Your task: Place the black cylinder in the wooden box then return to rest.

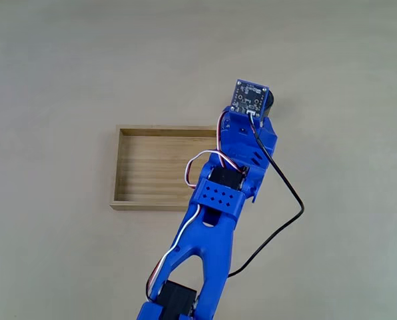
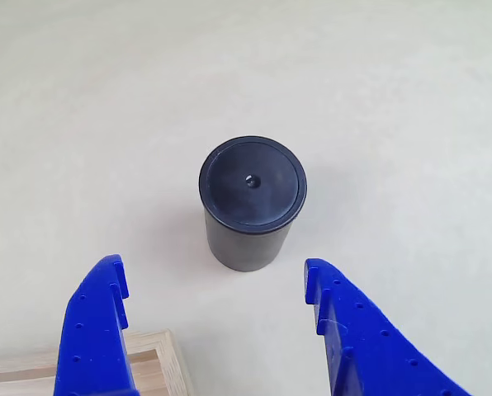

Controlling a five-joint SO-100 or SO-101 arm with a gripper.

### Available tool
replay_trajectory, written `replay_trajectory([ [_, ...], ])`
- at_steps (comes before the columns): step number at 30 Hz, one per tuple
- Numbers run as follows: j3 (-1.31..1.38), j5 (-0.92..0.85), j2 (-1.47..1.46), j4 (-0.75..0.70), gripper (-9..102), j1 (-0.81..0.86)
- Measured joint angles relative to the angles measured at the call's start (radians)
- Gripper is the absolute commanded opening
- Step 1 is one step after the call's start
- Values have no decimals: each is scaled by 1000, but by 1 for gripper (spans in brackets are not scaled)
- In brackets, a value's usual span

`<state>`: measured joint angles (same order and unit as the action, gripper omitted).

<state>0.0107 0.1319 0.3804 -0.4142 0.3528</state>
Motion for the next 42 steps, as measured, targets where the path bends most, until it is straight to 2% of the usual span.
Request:
replay_trajectory([
  [42, 256, 0, 256, 0, 35, 35],
])
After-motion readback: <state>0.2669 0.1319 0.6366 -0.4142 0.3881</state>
